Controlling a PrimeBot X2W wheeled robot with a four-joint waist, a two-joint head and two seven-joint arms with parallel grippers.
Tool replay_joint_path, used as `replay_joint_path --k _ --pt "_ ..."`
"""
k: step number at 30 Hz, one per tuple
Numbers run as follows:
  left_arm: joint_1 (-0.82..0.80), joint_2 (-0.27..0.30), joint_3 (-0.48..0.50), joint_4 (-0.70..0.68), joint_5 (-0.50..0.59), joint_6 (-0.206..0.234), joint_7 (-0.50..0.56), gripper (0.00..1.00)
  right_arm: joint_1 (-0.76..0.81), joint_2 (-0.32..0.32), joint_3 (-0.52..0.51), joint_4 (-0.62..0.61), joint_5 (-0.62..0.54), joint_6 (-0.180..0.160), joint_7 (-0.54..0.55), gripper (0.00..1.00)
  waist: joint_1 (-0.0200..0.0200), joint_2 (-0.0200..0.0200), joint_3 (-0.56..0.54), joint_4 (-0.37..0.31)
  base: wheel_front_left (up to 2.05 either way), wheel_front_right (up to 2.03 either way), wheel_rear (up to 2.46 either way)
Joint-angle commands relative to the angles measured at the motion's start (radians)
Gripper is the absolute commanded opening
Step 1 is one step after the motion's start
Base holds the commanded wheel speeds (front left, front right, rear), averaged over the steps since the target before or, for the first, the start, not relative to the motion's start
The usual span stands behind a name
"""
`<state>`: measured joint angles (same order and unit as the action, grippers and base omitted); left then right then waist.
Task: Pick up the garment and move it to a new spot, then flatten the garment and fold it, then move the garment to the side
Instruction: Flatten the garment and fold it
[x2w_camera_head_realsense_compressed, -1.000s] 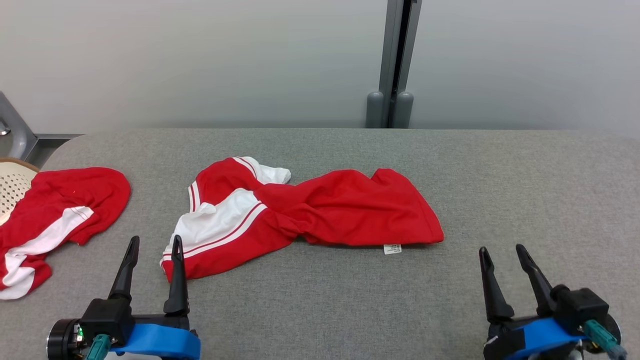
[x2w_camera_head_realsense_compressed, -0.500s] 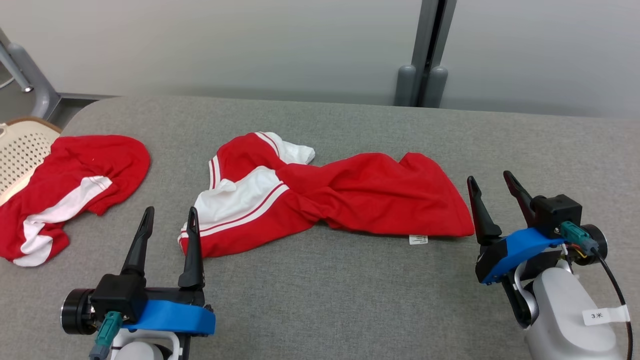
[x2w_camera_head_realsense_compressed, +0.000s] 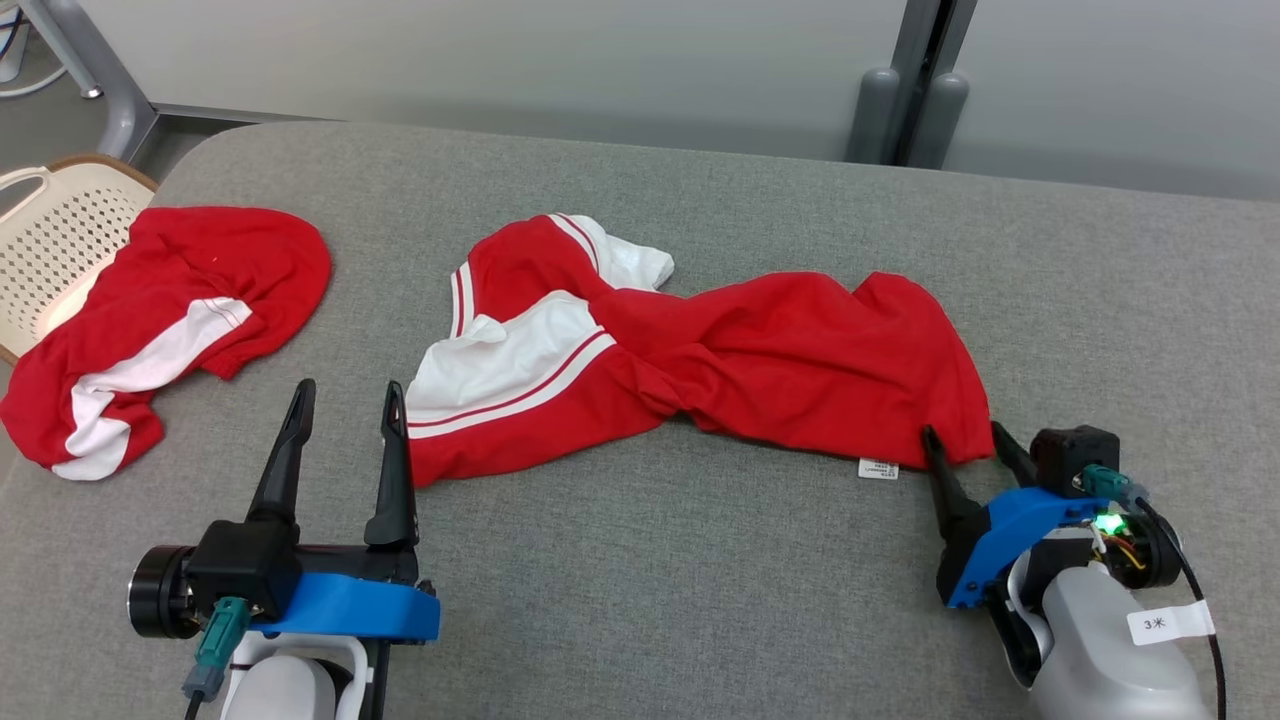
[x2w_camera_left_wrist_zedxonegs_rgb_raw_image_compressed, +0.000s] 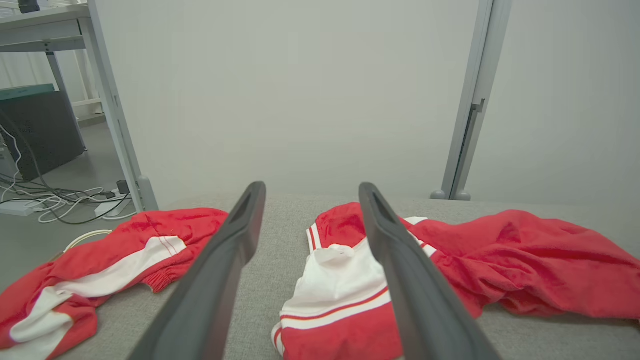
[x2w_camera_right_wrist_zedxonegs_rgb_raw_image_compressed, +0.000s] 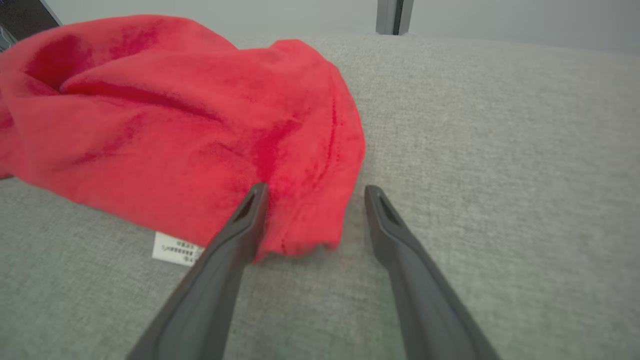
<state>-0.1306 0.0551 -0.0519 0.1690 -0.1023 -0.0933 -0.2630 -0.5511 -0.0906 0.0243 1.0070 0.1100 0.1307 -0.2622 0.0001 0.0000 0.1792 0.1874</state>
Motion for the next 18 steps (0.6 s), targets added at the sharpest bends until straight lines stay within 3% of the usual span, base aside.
replay_joint_path --k 1,4,5,12,18 --pt "-0.017 -0.003 -0.005 0.005 0.006 0.004 -0.003 1.00 0.012 0.013 -0.002 0.020 0.016 0.000 -0.003 1.00 -0.0001 0.0000 -0.002 -0.002 0.00 0.00 0.00" --pt "-0.021 -0.003 -0.007 0.008 0.003 0.003 -0.003 1.00 0.016 0.020 0.002 0.030 0.025 0.000 -0.003 1.00 -0.0001 0.0000 0.000 -0.004 0.00 0.00 0.00" --pt "-0.024 -0.003 -0.010 0.011 0.000 0.001 -0.003 1.00 0.015 0.029 0.015 0.035 0.040 0.000 -0.001 0.00 -0.0001 0.0000 0.003 -0.004 0.00 0.00 0.00" --pt "-0.027 -0.004 -0.005 0.016 -0.003 -0.001 -0.003 1.00 0.031 0.034 0.040 -0.057 0.088 0.000 -0.002 0.00 -0.0001 0.0000 0.001 -0.015 0.00 0.00 0.00" --pt "0.007 -0.004 0.015 0.025 0.003 -0.001 -0.003 1.00 0.103 0.020 0.092 -0.228 0.123 0.000 -0.002 0.00 -0.0001 0.0000 -0.030 -0.053 0.00 0.00 0.00"
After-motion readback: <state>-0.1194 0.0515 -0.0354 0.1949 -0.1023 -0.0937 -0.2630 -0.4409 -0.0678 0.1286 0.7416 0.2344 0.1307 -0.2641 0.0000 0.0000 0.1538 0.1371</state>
